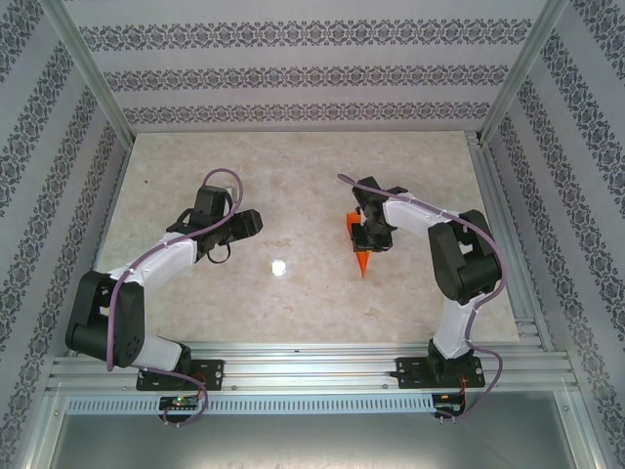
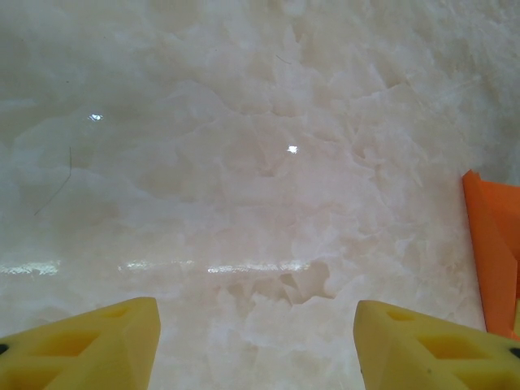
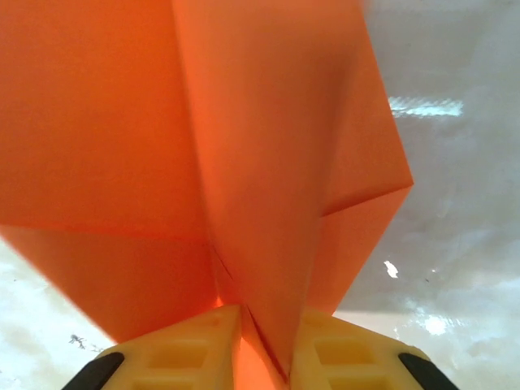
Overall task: Fold a paper plane with a square sheet of paper (fold left side to right side)
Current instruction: Turn over the paper plane at the center of the table.
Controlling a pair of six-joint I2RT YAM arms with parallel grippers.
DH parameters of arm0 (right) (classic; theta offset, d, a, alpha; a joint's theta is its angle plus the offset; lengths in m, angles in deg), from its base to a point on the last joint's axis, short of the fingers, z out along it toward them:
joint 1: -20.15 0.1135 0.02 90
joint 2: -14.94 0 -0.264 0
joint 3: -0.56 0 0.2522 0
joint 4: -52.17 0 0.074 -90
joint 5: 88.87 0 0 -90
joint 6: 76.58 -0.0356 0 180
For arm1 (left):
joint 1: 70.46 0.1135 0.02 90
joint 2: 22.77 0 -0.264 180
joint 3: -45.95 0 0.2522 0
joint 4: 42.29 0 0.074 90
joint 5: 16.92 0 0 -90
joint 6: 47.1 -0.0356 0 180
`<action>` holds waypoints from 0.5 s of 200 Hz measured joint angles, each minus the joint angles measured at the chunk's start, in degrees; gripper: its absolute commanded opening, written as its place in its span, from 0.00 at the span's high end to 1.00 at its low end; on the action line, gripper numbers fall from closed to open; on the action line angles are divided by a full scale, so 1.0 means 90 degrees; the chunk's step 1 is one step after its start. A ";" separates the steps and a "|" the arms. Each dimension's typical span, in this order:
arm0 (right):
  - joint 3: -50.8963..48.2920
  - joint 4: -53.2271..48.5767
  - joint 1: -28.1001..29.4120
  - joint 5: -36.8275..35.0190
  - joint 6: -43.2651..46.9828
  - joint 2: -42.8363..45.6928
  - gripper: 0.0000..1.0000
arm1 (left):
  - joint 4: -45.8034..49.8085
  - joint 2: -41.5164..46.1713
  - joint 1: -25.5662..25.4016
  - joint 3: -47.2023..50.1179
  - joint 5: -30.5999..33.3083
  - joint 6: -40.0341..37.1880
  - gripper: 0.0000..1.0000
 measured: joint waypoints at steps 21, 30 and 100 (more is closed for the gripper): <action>0.0019 0.0005 0.0097 -0.0012 -0.0002 -0.0104 0.78 | 0.0000 0.0000 0.0000 0.0000 0.0000 0.0000 0.36; 0.0039 0.0000 0.0143 -0.0015 -0.0002 -0.0146 0.78 | 0.0000 0.0000 0.0000 0.0000 0.0002 0.0000 0.36; 0.0124 -0.0046 0.0228 0.0087 -0.0007 -0.0146 0.73 | 0.0000 0.0000 0.0000 0.0000 0.0005 -0.0002 0.35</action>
